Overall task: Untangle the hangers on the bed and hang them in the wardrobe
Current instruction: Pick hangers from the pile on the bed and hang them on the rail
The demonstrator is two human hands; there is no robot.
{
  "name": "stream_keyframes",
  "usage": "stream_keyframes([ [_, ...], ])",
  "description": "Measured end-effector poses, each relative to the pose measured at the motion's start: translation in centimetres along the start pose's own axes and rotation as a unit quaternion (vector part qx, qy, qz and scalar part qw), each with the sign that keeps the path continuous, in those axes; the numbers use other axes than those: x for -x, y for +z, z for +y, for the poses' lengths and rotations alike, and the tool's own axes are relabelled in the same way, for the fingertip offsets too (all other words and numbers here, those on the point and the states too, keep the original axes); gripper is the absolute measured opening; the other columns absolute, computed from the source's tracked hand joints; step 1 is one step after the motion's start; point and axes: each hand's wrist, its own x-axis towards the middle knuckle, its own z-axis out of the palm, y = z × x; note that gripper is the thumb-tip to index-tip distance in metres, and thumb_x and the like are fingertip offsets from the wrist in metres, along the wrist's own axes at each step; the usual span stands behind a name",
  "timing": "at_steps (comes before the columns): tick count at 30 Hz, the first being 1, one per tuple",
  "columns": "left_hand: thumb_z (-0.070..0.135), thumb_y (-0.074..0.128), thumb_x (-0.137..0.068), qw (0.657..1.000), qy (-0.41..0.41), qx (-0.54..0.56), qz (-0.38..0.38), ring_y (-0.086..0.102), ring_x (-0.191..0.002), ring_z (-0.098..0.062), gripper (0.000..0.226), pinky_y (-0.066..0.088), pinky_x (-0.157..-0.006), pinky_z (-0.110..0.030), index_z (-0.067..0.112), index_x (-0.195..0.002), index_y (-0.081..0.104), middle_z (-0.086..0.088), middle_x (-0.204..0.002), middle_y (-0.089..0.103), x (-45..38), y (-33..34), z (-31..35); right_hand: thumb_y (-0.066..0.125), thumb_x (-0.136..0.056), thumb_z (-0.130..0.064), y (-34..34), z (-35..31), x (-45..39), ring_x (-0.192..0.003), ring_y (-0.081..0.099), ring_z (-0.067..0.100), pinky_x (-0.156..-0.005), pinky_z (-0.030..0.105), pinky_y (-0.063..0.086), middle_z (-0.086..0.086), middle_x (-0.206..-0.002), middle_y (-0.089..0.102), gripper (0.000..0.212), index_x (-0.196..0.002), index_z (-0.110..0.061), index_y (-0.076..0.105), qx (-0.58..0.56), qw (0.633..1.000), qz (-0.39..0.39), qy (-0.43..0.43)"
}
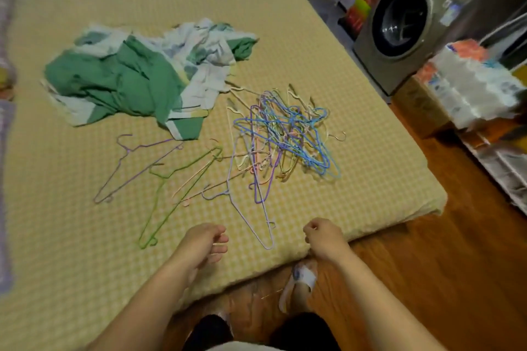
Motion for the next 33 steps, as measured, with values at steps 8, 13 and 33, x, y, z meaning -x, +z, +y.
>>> stream_keyframes([
  [8, 0.011, 0.057, -0.093, 0.986, -0.129, 0.055, 0.096, 0.058, -0.060, -0.021, 0.011, 0.048, -0.056, -0.029, 0.006, -0.095, 0.066, -0.007, -0.071, 0.064, -10.4, 4.8, -6.4, 0.052, -0.093, -0.031, 6.9, 2.3, -14.5, -0.109, 0.064, 0.029, -0.081, 0.030, 0.046, 0.010, -0.111, 0.071, 0.023, -0.100, -0.016, 0.067, 0.125, 0.979, -0.158, -0.032],
  [13, 0.008, 0.050, -0.096, 0.977, -0.161, 0.056, 0.128, 0.055, -0.061, -0.020, 0.015, 0.039, -0.054, -0.024, 0.007, -0.093, 0.066, -0.009, -0.072, 0.061, -16.1, 6.7, -10.2, 0.050, -0.095, -0.035, 11.8, 2.4, -21.9, -0.114, 0.060, 0.036, -0.091, 0.040, 0.048, 0.014, -0.123, 0.059, 0.034, -0.119, -0.012, 0.056, 0.154, 0.978, -0.127, -0.065],
  [33, 0.036, 0.048, -0.099, 0.959, 0.016, 0.281, 0.010, 0.066, -0.114, -0.026, 0.031, 0.053, -0.093, -0.048, 0.028, -0.124, 0.066, -0.007, -0.124, 0.069, -14.8, 9.1, -7.0, 0.048, -0.104, -0.017, 15.0, -2.7, -14.6, -0.077, 0.067, 0.024, -0.067, 0.044, 0.057, 0.018, -0.096, 0.069, 0.016, -0.110, -0.010, 0.061, -0.352, 0.881, -0.314, -0.034],
])
